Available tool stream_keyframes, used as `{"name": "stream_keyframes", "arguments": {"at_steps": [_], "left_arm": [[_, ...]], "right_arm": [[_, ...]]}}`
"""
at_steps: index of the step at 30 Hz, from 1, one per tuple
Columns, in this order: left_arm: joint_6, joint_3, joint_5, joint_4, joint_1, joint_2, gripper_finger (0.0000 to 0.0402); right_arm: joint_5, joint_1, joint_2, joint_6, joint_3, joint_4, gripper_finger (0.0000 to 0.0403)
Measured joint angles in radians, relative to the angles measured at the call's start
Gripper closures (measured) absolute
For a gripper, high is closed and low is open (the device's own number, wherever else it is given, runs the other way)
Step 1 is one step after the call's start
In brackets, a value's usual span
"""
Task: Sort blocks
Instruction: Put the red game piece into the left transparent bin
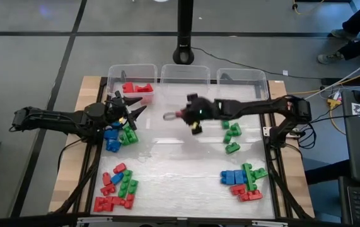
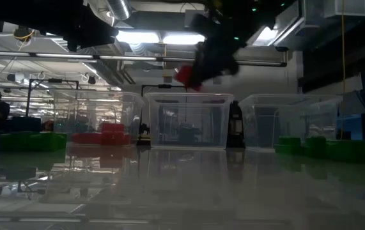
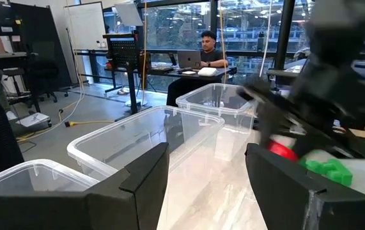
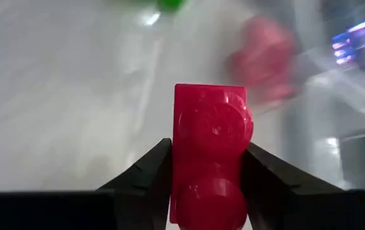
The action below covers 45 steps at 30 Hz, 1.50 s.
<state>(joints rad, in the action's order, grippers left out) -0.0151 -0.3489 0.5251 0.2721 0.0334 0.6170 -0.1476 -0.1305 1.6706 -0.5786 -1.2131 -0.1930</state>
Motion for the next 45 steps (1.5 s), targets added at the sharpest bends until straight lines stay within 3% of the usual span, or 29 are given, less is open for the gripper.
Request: {"name": "stream_keyframes", "arguments": {"at_steps": [3, 12, 21, 31, 36, 40, 45], "left_arm": [[0.000, 0.000, 0.000, 0.000, 0.000, 0.000, 0.0204], [0.007, 0.000, 0.000, 0.002, 0.000, 0.000, 0.0204], [0.005, 0.000, 0.000, 0.001, 0.000, 0.000, 0.0204], [0.006, 0.000, 0.000, -0.001, 0.000, 0.000, 0.0204], [0.007, 0.000, 0.000, -0.001, 0.000, 0.000, 0.0204], [0.007, 0.000, 0.000, -0.001, 0.000, 0.000, 0.0204], [0.007, 0.000, 0.000, -0.001, 0.000, 0.000, 0.0204]], "right_arm": [[0.017, -0.066, 0.000, -0.035, -0.004, 0.150, 0.0251], [0.210, -0.238, 0.091, -0.036, -0.015, 0.586, 0.0248], [0.270, -0.316, 0.297, -0.035, -0.301, 0.534, 0.0244], [0.303, -0.313, 0.558, -0.033, -0.647, 0.480, 0.0242], [0.241, -0.313, 0.617, -0.022, -0.696, 0.539, 0.0242], [0.250, -0.308, 0.641, 0.004, -0.696, 0.582, 0.0236], [0.279, -0.305, 0.654, 0.023, -0.696, 0.546, 0.0187]]}}
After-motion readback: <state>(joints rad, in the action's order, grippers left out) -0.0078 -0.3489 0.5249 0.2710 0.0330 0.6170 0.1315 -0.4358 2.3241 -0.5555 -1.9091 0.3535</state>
